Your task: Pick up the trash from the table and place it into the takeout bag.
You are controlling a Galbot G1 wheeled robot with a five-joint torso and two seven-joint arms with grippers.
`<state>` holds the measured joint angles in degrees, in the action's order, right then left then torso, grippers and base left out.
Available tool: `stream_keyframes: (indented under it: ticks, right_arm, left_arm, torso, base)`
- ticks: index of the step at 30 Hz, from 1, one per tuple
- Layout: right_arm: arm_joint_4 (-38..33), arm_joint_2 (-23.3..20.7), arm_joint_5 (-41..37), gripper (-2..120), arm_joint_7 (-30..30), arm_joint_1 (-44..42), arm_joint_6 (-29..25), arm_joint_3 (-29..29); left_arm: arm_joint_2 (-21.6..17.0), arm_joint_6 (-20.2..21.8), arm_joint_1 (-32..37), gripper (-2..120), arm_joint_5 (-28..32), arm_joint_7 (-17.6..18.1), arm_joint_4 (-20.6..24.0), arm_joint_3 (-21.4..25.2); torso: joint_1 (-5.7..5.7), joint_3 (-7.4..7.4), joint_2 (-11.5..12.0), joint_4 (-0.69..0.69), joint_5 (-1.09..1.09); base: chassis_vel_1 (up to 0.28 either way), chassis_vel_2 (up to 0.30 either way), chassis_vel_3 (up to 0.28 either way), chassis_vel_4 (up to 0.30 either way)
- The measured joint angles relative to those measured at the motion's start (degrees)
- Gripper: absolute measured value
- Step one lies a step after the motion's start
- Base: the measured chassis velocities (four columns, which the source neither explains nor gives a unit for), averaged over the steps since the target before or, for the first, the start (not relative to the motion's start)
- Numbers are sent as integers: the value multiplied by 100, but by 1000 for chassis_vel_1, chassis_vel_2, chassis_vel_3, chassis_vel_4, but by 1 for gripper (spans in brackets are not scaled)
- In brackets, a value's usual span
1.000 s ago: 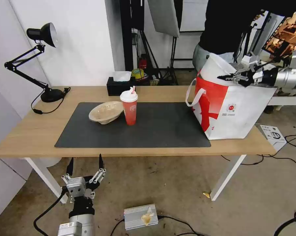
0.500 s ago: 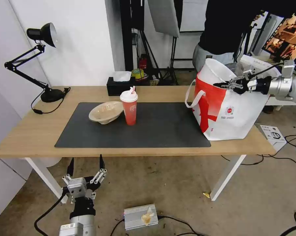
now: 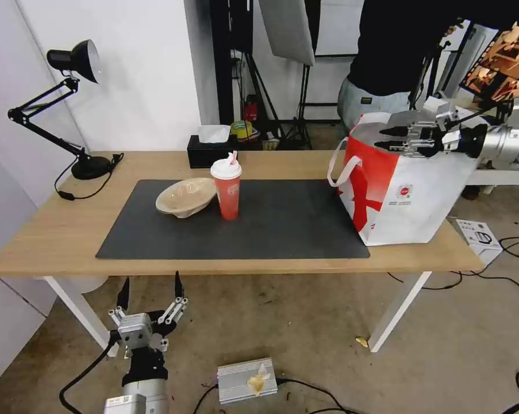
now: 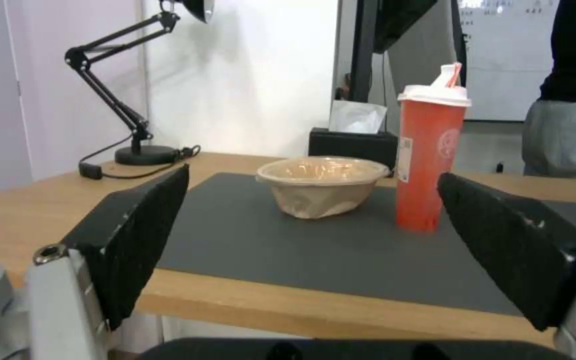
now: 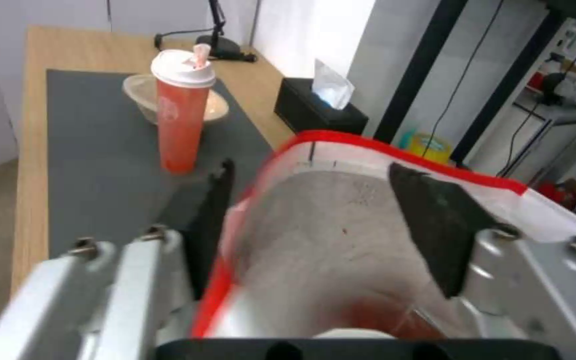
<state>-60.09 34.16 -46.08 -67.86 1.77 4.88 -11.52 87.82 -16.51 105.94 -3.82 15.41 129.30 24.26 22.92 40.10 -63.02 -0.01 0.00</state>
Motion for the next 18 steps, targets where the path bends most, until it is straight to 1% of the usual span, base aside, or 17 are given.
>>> stream_keyframes:
  ticks: [1,5,6,7,10,17,18]
  right_arm:
    - [0,0,0,67,0,0,0,0]
    - [-61,-75,-18,86,0,-25,3,-1]
    - [-61,-75,-18,86,0,-25,3,-1]
    - [-84,-107,-26,91,1,-32,4,-1]
    - [-148,-184,-63,99,7,-46,5,-3]
    - [-273,-287,-230,100,79,-107,7,8]
    - [-353,-330,-353,100,163,-148,8,41]
  left_arm:
    - [0,0,0,100,0,0,0,0]
    - [20,-5,33,100,-14,1,30,-9]
    - [20,-5,33,100,-14,1,30,-9]
    - [26,-7,36,100,-18,2,42,-10]
    - [55,-15,52,100,-45,3,73,-22]
    - [86,-45,108,100,-95,7,110,-33]
    - [86,-51,116,100,-98,7,124,-22]
  torso:
    - [0,0,0,0,0]
    - [0,0,0,1,0]
    - [0,0,0,1,0]
    - [0,0,0,1,0]
    - [0,0,0,0,0]
    - [0,0,0,1,0]
    - [0,0,0,0,0]
  base:
    - [0,0,0,0]
    - [0,0,0,0]
    - [0,0,0,0]
    - [0,0,0,0]
    - [0,0,0,0]
    - [0,0,0,0]
    - [0,0,0,0]
